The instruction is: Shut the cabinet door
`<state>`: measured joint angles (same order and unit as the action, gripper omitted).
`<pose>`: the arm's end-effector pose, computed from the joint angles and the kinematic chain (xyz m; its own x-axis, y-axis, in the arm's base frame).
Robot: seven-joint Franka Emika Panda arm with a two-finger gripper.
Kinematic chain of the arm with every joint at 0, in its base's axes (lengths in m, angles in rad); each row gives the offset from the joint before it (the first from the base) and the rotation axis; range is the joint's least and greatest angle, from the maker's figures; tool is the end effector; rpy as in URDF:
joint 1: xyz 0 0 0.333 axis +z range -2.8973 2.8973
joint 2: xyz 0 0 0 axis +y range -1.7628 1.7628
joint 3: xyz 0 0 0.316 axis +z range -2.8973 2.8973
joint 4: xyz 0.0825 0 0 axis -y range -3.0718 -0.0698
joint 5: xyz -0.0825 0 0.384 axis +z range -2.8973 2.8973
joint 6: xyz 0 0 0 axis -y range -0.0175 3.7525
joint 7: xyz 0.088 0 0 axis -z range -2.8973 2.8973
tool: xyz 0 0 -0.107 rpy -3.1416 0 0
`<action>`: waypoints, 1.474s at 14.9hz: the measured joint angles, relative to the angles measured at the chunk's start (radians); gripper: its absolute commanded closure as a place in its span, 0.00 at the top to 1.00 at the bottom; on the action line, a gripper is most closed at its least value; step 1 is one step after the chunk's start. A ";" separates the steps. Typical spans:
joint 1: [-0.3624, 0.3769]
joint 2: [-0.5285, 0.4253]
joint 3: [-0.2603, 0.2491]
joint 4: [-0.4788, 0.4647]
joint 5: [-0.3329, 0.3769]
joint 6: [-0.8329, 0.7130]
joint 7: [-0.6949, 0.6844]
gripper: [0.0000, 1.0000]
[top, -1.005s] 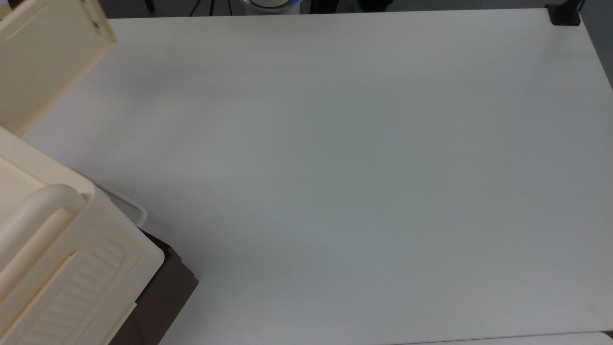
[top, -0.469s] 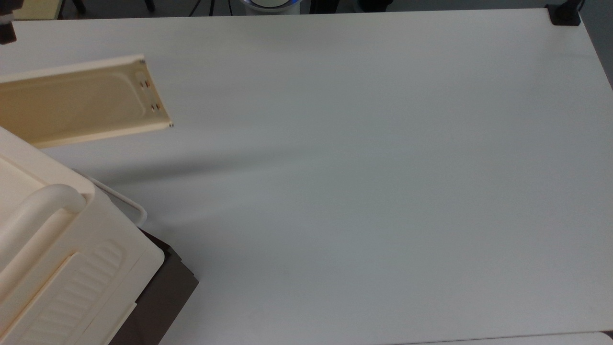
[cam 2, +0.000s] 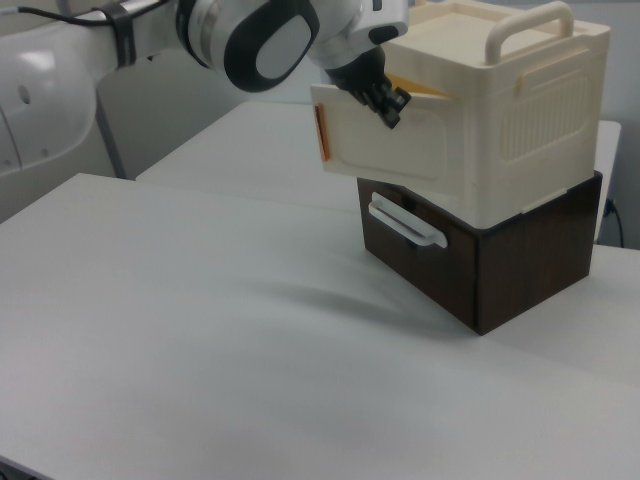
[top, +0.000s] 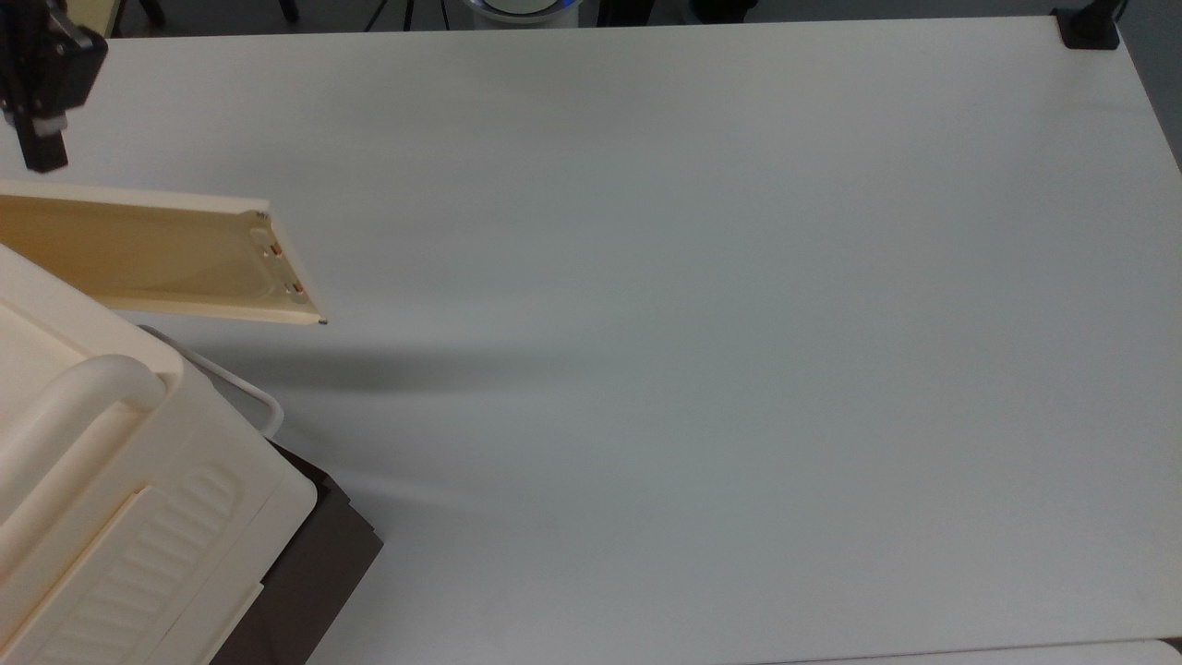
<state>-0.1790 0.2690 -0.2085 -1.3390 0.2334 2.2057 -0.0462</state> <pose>0.6423 -0.2295 0.6487 0.7410 -0.3619 0.5656 -0.3382 -0.9288 -0.1513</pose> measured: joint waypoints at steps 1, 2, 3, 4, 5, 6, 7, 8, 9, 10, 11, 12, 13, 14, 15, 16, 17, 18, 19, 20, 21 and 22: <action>0.005 0.009 0.001 0.000 0.000 0.042 0.002 0.00; 0.007 0.017 0.004 -0.001 0.000 0.083 0.003 0.00; 0.009 0.024 0.008 -0.001 0.000 0.120 0.004 0.00; 0.010 0.032 0.012 -0.002 0.000 0.151 0.008 0.00; 0.010 0.039 0.015 -0.002 0.000 0.174 0.011 0.00; 0.010 0.046 0.016 -0.002 0.000 0.189 0.013 0.00; 0.010 0.053 0.016 -0.002 0.000 0.201 0.013 0.00; 0.010 0.058 0.016 -0.002 0.000 0.208 0.013 0.00; 0.009 0.062 0.016 -0.002 0.000 0.211 0.013 0.00; 0.009 0.063 0.016 -0.002 0.000 0.211 0.013 0.00; 0.008 0.063 0.016 -0.002 0.000 0.211 0.013 0.00; 0.008 0.063 0.016 -0.002 0.000 0.211 0.013 0.00; 0.008 0.063 0.016 -0.003 0.000 0.211 0.012 0.00; 0.010 0.063 0.018 -0.006 0.000 0.211 0.008 0.00; 0.010 0.063 0.025 -0.012 0.000 0.205 -0.002 0.00; 0.011 0.063 0.039 -0.018 -0.002 0.186 -0.019 0.00; 0.012 0.060 0.058 -0.021 -0.013 0.147 -0.036 0.00; 0.013 0.057 0.082 -0.023 -0.038 0.088 -0.047 0.00; 0.016 0.051 0.106 -0.023 -0.070 0.026 -0.050 0.00; 0.022 0.042 0.131 -0.023 -0.109 -0.038 -0.052 0.00; 0.037 0.030 0.150 -0.023 -0.147 -0.106 -0.052 0.00; 0.058 0.018 0.161 -0.024 -0.179 -0.177 -0.052 0.00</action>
<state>-0.1206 0.2869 -0.0474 -1.3629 0.0542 2.0287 -0.0982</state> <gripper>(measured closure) 0.991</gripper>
